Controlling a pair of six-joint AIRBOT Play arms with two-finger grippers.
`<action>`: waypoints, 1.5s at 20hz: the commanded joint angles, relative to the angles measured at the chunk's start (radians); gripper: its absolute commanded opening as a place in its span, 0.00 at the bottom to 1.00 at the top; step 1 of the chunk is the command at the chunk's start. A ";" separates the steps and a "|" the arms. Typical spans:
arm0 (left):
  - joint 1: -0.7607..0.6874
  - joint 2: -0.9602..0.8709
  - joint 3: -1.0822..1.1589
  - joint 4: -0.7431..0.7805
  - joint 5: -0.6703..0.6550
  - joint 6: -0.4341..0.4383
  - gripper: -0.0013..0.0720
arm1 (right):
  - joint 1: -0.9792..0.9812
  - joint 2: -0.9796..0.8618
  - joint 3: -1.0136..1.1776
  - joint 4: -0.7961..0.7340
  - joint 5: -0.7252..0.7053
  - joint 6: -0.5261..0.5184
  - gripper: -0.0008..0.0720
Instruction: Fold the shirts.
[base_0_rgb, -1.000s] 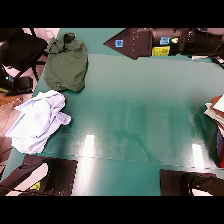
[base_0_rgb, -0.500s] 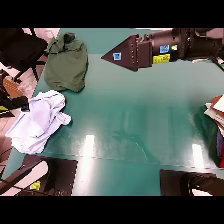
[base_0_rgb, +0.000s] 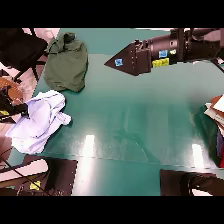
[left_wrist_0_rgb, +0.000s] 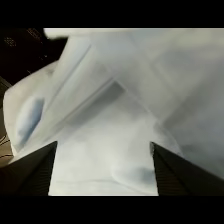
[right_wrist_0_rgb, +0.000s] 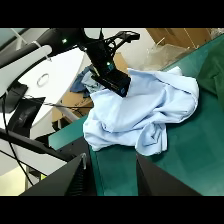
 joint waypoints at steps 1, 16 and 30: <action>0.012 -0.090 0.002 0.055 0.077 0.050 1.00 | 0.000 -0.003 0.000 -0.008 0.007 0.000 0.53; 0.003 -0.095 0.002 -0.627 0.082 0.158 0.05 | -0.040 -0.058 0.066 -0.003 -0.020 0.015 0.53; -0.599 0.307 0.034 -1.212 0.060 0.119 0.05 | -0.253 -0.054 0.065 -0.007 0.039 0.069 0.52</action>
